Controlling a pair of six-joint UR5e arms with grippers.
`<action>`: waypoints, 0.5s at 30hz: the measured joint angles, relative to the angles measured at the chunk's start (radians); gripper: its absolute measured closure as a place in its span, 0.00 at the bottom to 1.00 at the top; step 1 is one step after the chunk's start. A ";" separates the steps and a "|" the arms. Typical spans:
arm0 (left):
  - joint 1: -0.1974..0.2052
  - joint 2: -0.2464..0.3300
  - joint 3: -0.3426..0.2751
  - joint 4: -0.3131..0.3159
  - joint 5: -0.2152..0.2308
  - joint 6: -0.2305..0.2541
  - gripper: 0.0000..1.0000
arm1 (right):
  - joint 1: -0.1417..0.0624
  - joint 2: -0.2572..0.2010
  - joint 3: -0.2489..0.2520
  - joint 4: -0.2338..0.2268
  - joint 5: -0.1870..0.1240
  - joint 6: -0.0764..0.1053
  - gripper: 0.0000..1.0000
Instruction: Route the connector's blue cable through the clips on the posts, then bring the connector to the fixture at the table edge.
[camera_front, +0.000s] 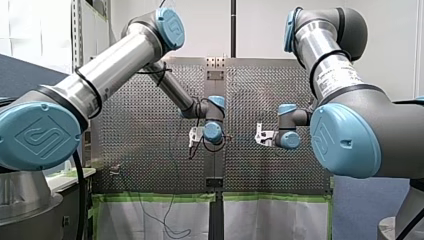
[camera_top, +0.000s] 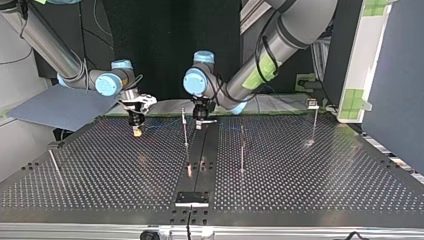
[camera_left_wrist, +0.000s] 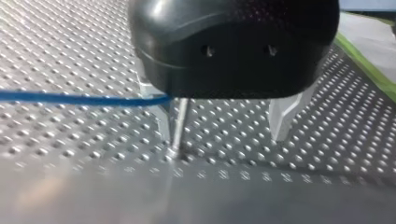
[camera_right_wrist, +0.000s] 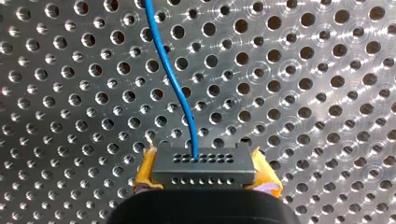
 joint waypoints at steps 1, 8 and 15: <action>-0.003 0.006 -0.006 0.006 0.002 -0.001 0.00 | 0.001 0.000 0.000 0.000 0.000 0.000 1.00; -0.022 0.062 -0.062 -0.010 0.010 -0.003 0.00 | 0.000 0.000 0.000 0.011 -0.002 0.002 1.00; -0.061 0.088 -0.115 -0.025 0.014 -0.010 0.00 | -0.001 0.001 0.000 0.019 -0.005 0.003 1.00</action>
